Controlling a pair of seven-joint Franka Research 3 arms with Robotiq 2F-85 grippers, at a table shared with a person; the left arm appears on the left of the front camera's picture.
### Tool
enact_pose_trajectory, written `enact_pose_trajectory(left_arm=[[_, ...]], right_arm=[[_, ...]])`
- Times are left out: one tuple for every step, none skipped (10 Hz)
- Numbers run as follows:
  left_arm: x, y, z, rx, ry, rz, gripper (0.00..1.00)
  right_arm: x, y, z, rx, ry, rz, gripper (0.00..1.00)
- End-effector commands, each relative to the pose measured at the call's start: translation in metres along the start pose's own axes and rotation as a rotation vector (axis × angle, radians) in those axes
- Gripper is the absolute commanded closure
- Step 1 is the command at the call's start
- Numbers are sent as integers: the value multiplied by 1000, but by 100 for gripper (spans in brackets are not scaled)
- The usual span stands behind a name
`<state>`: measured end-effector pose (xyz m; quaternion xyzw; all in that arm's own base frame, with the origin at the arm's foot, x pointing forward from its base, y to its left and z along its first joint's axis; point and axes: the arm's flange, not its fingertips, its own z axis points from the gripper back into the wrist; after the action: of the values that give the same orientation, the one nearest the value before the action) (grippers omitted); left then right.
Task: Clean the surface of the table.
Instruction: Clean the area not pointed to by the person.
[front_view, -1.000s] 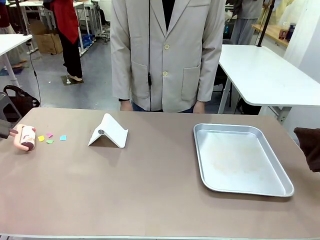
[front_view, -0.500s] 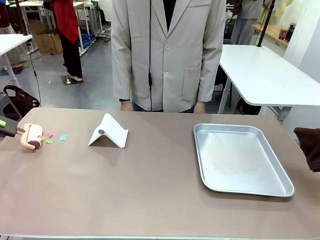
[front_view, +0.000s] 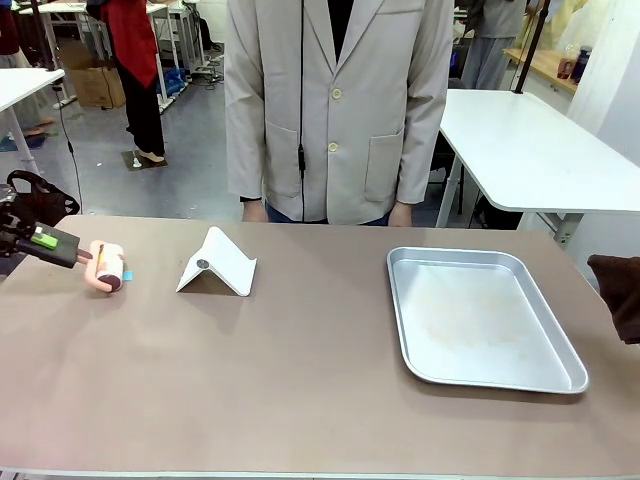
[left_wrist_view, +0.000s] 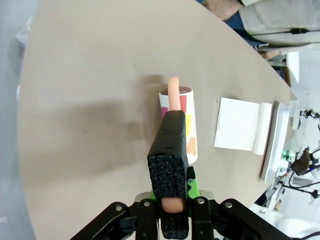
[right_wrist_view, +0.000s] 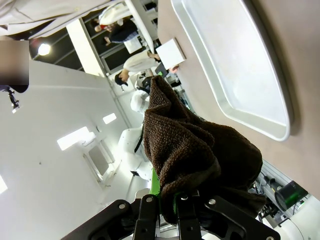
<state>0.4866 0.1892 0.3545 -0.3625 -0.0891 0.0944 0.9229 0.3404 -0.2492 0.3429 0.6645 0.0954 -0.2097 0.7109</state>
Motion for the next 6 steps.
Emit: enact_pose_trajectory(left_arm=[[0,-5,-31,38,59,-12,78],[3,-15,-40,32,70,-25,78],[4,-24,-48,26,82,-39,78],[6,-33,-57,25,92,-49,78],[6,-38,-62,24,100,-61,78],[7,-41,-63,18,103,-62,78]], right_arm=[[-6,6,0,-1,12,-8,89],[-6,6,0,-1,12,-8,89],[-6,6,0,-1,12,-8,89],[-6,6,0,-1,12,-8,89],[-6,6,0,-1,12,-8,89],[-6,6,0,-1,12,-8,89]])
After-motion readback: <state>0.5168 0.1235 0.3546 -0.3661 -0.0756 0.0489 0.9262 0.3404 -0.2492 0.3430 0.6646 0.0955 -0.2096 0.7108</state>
